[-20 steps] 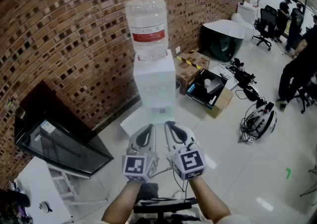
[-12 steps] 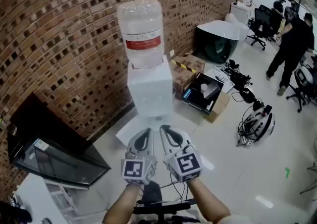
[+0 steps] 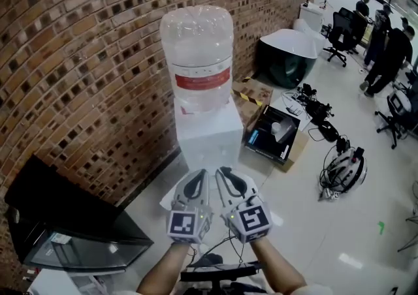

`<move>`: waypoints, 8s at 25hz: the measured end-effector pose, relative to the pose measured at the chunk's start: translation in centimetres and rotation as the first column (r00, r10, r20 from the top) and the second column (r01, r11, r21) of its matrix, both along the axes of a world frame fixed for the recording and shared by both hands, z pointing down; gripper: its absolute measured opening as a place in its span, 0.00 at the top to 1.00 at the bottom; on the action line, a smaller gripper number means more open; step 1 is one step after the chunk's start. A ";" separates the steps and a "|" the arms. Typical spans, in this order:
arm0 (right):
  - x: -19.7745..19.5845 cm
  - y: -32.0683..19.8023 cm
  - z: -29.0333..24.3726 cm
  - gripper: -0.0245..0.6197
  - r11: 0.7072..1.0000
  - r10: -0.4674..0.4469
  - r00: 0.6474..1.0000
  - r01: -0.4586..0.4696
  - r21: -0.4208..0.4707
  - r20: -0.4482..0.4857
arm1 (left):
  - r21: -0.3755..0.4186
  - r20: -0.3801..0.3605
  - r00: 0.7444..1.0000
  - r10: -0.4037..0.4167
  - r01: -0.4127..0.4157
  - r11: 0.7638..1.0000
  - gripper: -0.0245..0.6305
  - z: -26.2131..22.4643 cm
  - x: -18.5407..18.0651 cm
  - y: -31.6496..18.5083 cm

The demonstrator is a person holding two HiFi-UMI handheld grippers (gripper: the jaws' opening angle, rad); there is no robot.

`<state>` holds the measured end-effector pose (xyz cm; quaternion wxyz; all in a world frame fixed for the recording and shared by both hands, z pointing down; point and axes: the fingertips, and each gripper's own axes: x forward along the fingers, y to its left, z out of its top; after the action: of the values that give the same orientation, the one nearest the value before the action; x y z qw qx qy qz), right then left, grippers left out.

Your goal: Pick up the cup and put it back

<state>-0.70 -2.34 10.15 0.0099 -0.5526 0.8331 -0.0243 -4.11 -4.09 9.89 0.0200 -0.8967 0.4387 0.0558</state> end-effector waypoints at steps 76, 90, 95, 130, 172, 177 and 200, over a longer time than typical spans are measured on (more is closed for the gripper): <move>4.2 -29.9 80.0 0.40 0.973 0.046 0.997 -0.060 -0.225 -0.064 | -0.084 0.041 0.987 -0.158 0.161 0.983 0.96 65.6 2.8 -21.2; 3.7 -35.6 85.3 0.42 0.969 0.045 0.988 -0.080 -0.235 -0.149 | -0.111 0.096 0.984 -0.152 0.162 0.980 0.96 68.6 2.0 -19.6; 3.6 -33.6 82.6 0.42 0.973 0.047 0.989 -0.077 -0.216 -0.140 | -0.125 0.085 0.983 -0.165 0.175 0.977 0.96 68.1 1.5 -20.1; 0.9 -17.2 44.8 0.43 0.985 0.051 0.980 -0.081 -0.154 -0.192 | 0.009 0.033 0.981 -0.190 0.189 0.982 0.96 42.1 -2.3 -14.4; 1.7 -10.3 3.1 0.44 0.988 0.104 0.983 -0.119 -0.096 -0.149 | -0.003 0.004 0.996 -0.085 0.085 0.996 0.96 1.4 -0.5 -8.4; 1.8 -10.4 3.4 0.44 0.988 0.096 0.984 -0.112 -0.105 -0.150 | 0.010 -0.001 0.996 -0.093 0.093 0.996 0.96 1.1 -0.5 -8.5; 3.3 -13.8 18.9 0.44 0.984 0.081 0.987 -0.101 -0.143 -0.142 | -0.010 0.026 0.994 -0.106 0.106 0.994 0.96 15.5 1.1 -11.2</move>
<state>2.64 -16.15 29.09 -0.0873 -0.5898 0.8014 -0.0487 -3.02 -15.26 25.39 0.0232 -0.8728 0.4858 0.0409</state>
